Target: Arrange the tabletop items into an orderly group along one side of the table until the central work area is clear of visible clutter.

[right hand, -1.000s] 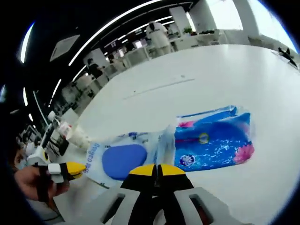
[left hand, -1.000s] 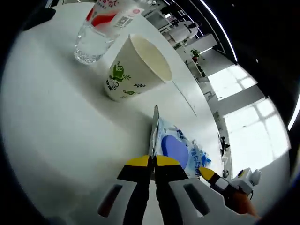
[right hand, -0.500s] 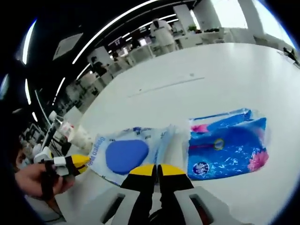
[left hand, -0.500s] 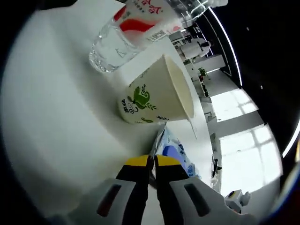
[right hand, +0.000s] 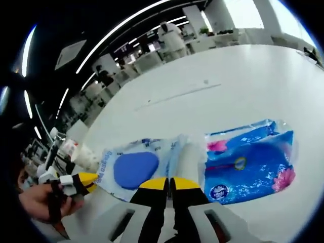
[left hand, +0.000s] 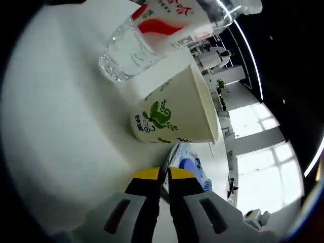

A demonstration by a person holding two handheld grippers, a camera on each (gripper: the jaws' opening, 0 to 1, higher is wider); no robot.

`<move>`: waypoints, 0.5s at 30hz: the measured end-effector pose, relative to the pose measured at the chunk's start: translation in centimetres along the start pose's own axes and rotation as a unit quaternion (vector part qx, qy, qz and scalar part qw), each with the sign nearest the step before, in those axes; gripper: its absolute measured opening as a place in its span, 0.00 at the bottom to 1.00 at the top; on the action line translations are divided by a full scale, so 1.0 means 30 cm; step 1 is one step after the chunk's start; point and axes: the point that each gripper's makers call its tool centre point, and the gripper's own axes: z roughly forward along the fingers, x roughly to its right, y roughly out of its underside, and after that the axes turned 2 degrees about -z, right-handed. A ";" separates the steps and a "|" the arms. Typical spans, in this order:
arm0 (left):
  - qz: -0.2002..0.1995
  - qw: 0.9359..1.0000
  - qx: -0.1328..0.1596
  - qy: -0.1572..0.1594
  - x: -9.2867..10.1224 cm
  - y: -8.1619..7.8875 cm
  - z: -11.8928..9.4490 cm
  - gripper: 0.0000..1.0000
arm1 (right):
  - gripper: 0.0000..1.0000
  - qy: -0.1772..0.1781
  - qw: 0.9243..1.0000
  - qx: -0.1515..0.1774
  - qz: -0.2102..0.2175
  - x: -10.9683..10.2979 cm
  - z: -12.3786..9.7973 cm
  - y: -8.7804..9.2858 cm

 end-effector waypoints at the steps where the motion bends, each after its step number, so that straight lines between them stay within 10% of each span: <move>1: -0.004 1.000 0.001 0.000 0.000 -0.001 0.001 0.01 | 0.00 0.000 1.000 0.000 0.005 0.004 0.003 -0.004; 6: -0.038 0.999 0.004 0.032 0.030 -0.009 0.012 0.05 | 0.02 -0.003 1.000 0.001 0.010 0.002 -0.003 -0.007; 15: 0.024 0.999 -0.025 0.027 0.012 0.019 -0.028 0.18 | 0.12 -0.005 1.000 0.000 0.012 0.004 -0.032 0.012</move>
